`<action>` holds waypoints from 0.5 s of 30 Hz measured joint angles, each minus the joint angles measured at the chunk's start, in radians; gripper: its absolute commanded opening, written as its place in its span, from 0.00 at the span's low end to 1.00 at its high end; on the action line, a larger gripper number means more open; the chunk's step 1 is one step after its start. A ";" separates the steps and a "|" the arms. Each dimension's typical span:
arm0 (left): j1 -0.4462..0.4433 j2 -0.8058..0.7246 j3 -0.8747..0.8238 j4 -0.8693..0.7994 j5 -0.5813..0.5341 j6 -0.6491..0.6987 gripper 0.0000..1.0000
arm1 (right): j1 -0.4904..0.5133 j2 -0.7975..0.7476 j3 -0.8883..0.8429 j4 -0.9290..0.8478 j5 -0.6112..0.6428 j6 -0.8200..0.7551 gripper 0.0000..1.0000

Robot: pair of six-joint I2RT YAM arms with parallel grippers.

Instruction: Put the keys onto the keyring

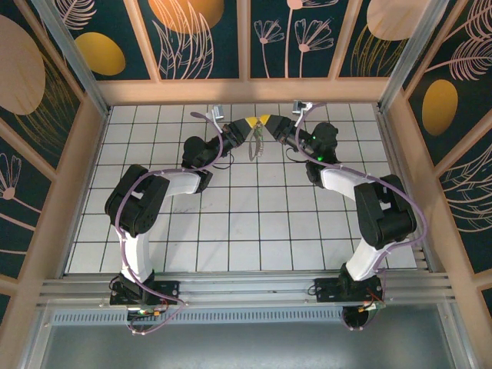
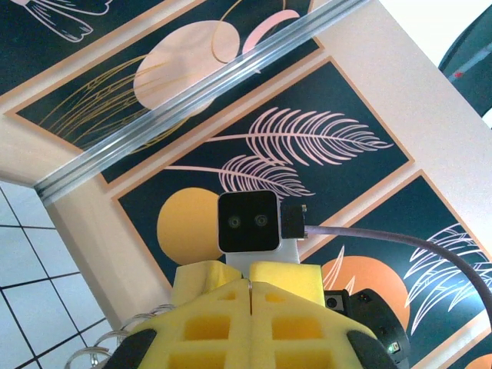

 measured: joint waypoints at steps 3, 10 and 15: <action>0.000 0.000 0.000 0.000 0.000 0.000 0.00 | 0.001 0.004 0.008 0.000 -0.002 0.000 0.19; -0.002 0.000 0.000 0.000 0.000 0.000 0.00 | 0.009 0.017 0.035 0.000 -0.009 0.000 0.12; -0.002 0.000 0.000 0.000 -0.002 0.000 0.00 | 0.011 0.023 0.043 0.001 -0.018 -0.003 0.07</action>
